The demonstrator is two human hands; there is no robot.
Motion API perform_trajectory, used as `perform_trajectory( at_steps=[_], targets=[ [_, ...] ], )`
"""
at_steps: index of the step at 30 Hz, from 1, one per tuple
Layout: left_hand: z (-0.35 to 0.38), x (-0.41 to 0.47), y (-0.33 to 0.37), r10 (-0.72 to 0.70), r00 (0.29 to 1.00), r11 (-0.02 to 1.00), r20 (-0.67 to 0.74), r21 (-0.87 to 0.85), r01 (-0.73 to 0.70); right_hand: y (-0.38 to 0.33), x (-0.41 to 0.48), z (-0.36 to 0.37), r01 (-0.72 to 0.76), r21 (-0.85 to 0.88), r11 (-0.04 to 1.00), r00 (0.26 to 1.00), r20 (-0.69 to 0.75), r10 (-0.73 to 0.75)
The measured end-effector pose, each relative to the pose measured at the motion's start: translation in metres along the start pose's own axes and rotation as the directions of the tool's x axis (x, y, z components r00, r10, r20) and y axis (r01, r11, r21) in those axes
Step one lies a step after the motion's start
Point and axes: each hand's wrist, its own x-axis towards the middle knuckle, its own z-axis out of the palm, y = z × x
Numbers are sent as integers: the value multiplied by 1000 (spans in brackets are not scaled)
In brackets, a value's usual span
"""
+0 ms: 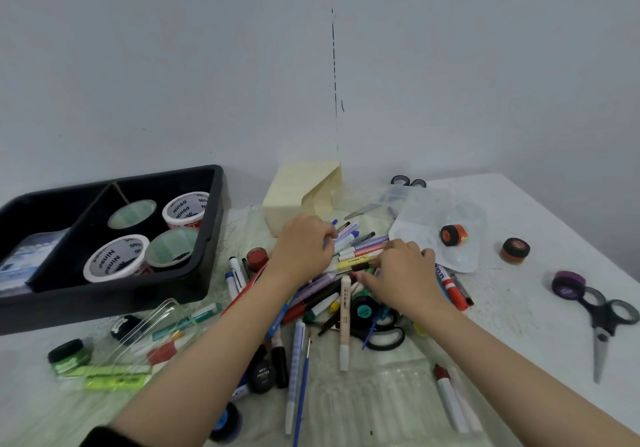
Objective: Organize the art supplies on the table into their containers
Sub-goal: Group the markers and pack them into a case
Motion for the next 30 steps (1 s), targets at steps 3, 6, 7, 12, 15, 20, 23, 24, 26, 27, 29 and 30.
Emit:
perform_trajectory(
  at_steps=[3,6,7,12,15,20,23,24,26,27,29,30],
  targets=[
    [9,19,3,41,997,996,59,75,-46,3,4,1,-37,177,984,999,33,32],
    [16,32,7,50,989,979,138,189,-76,10,5,0,-92,579,810,995,22,98],
    [18,35,8,53,986,972,156,219,-87,12,4,-2,-108,695,711,992,29,122],
    [30,44,11,47,985,954,165,284,-93,33,-5,-15,-71,885,461,962,-61,266],
    [33,47,13,29,988,968,151,244,-66,44,-13,-20,-35,902,431,950,-103,294],
    [28,41,17,-6,996,1000,90,3,6,52,-32,-25,-3,912,410,945,-131,300],
    [18,31,24,-48,999,964,26,-260,53,53,-49,-29,33,928,371,966,-125,227],
    [13,27,28,-50,999,939,21,-340,54,54,-55,-30,47,935,351,973,-123,197],
    [2,18,36,-60,998,885,17,-462,61,56,-69,-31,65,948,310,984,-112,137],
    [-4,11,40,-70,997,861,17,-505,69,57,-75,-30,65,949,308,990,-101,101],
    [-14,-4,49,-94,995,816,38,-569,99,62,-87,-28,51,933,355,998,-63,22],
    [-18,-13,55,-105,992,791,65,-599,123,64,-93,-26,42,920,390,999,-40,-13]
  ],
)
